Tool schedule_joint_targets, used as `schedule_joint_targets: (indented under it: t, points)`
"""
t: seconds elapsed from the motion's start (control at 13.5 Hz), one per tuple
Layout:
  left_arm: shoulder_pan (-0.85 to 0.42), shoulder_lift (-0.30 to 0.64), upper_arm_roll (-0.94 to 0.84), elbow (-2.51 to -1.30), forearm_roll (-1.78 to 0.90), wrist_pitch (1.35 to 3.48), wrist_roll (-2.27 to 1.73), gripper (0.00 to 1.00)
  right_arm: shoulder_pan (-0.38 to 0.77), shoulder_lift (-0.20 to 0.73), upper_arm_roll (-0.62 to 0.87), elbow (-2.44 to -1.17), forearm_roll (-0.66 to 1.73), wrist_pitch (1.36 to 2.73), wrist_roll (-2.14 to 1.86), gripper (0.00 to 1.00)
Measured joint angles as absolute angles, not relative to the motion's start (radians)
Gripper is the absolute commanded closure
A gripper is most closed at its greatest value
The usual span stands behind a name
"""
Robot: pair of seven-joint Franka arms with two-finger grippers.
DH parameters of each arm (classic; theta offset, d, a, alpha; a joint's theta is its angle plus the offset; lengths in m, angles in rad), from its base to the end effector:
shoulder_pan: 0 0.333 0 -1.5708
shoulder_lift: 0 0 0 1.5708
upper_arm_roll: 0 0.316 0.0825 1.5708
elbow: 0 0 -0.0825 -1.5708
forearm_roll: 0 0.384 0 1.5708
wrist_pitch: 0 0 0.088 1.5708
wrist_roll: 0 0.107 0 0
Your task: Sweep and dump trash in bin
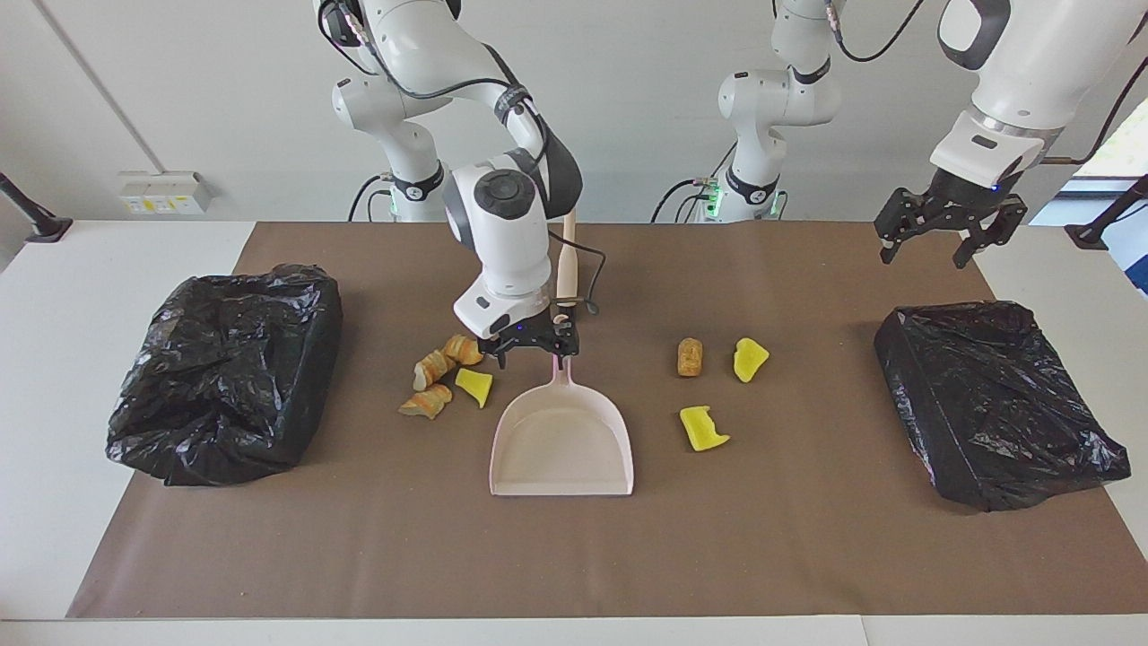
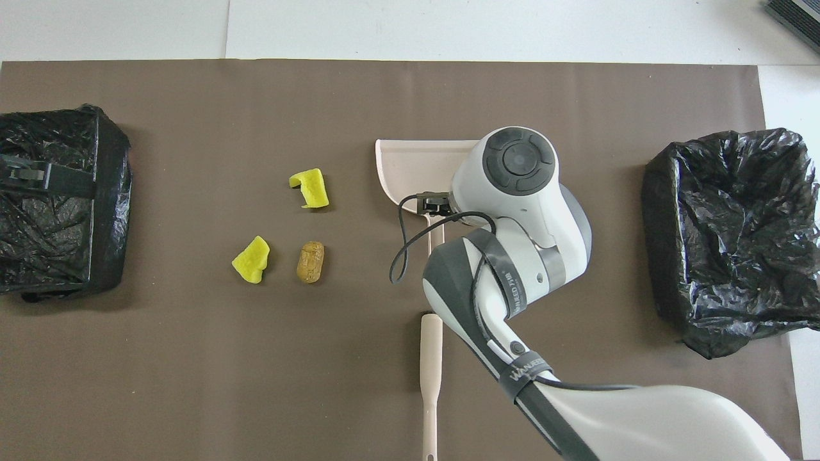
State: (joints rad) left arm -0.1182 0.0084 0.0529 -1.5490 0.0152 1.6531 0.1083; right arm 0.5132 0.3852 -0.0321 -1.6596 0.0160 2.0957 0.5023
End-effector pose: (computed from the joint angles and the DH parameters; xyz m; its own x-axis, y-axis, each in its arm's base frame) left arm 0.5647 -0.0355 0.6378 0.9804 -0.1737 0.0933 -0.1720 -0.9848 -0.0259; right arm 0.5906 0.3117 0.3907 0.9987 -0.0268 0.0437 -0.0256 -0.9993 -0.0265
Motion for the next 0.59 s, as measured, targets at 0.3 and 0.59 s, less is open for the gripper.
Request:
schedule_joint_targets:
  t: [0.3,0.59]
  points:
    - [-0.118,0.008,0.053,-1.549,0.015,1.653,0.108,0.00,0.555,0.408,-0.032,-1.707,0.017,2.103,0.502,0.00]
    - [-0.118,0.008,0.053,-1.549,0.015,1.653,0.108,0.00,0.557,0.407,-0.033,-1.737,0.017,2.114,0.496,0.00]
